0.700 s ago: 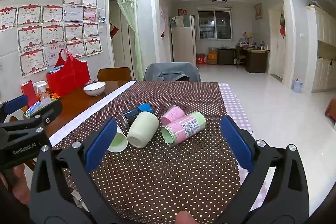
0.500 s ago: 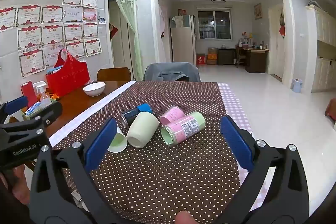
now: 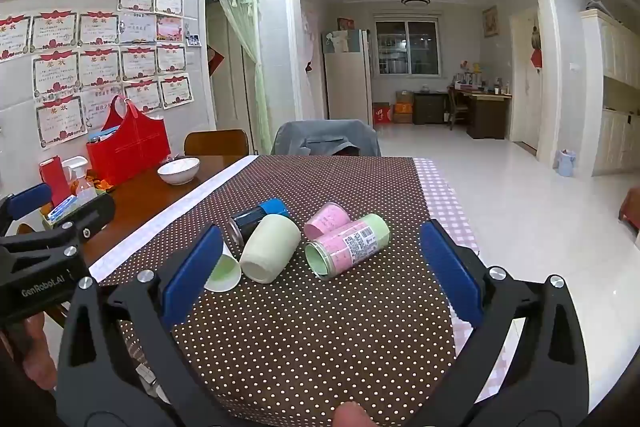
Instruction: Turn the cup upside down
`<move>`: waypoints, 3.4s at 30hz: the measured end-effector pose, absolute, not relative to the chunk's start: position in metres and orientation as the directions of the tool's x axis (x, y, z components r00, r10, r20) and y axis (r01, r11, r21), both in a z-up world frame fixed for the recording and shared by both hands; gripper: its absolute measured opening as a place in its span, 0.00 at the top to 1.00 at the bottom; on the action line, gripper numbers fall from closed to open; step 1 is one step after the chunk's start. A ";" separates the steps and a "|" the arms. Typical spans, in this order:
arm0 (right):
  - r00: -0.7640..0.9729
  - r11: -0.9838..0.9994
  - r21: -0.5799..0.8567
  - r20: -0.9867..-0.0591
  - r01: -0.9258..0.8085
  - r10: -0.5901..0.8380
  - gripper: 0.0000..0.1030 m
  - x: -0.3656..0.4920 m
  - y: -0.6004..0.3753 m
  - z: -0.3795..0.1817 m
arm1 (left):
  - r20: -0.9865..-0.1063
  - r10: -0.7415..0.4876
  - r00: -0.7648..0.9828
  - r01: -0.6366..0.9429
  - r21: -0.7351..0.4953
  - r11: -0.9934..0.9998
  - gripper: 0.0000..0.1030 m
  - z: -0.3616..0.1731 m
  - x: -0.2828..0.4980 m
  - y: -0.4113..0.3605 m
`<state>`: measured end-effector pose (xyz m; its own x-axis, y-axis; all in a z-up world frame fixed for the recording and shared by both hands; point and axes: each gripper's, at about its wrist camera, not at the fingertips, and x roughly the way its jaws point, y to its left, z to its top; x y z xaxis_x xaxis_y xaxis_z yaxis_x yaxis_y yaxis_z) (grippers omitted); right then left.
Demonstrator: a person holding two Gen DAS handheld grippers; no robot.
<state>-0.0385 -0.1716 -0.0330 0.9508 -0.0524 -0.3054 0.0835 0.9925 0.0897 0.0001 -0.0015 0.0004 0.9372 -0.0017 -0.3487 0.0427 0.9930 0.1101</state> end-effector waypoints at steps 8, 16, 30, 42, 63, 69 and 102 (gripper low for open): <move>0.951 0.992 0.092 -0.306 0.083 -0.051 0.06 -0.038 -0.172 -0.032 | -0.347 -0.001 0.938 0.042 0.110 0.993 0.04 0.001 0.000 -0.002; 0.950 0.992 0.092 -0.309 0.085 -0.053 0.06 -0.037 -0.174 -0.032 | -0.348 -0.002 0.938 0.043 0.110 0.993 0.04 0.001 -0.001 -0.003; 0.949 0.992 0.093 -0.310 0.086 -0.053 0.06 -0.036 -0.175 -0.033 | -0.350 0.000 0.937 0.042 0.111 0.993 0.04 0.001 0.000 -0.003; 0.947 0.991 0.096 -0.317 0.090 -0.055 0.06 -0.038 -0.179 -0.037 | -0.357 0.001 0.934 0.041 0.111 0.993 0.04 -0.005 0.002 -0.004; 0.937 0.993 0.084 -0.347 0.080 -0.046 0.06 -0.021 -0.173 -0.043 | -0.399 0.006 0.917 0.041 0.108 0.993 0.04 -0.014 0.017 -0.002; 0.924 0.994 0.075 -0.380 0.080 -0.046 0.06 -0.002 -0.175 -0.053 | -0.440 0.010 0.898 0.041 0.108 0.993 0.04 -0.028 0.034 -0.001; 0.798 0.998 0.060 -0.601 0.002 0.035 0.06 0.154 -0.184 -0.099 | -0.803 -0.005 0.596 -0.029 -0.028 0.999 0.04 -0.112 0.223 0.013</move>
<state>0.1543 -0.1843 -0.0987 0.7984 0.0346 -0.6012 0.0018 0.9982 0.0598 0.2229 0.0127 -0.1115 0.5958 -0.0053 -0.8031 -0.0286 0.9992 -0.0278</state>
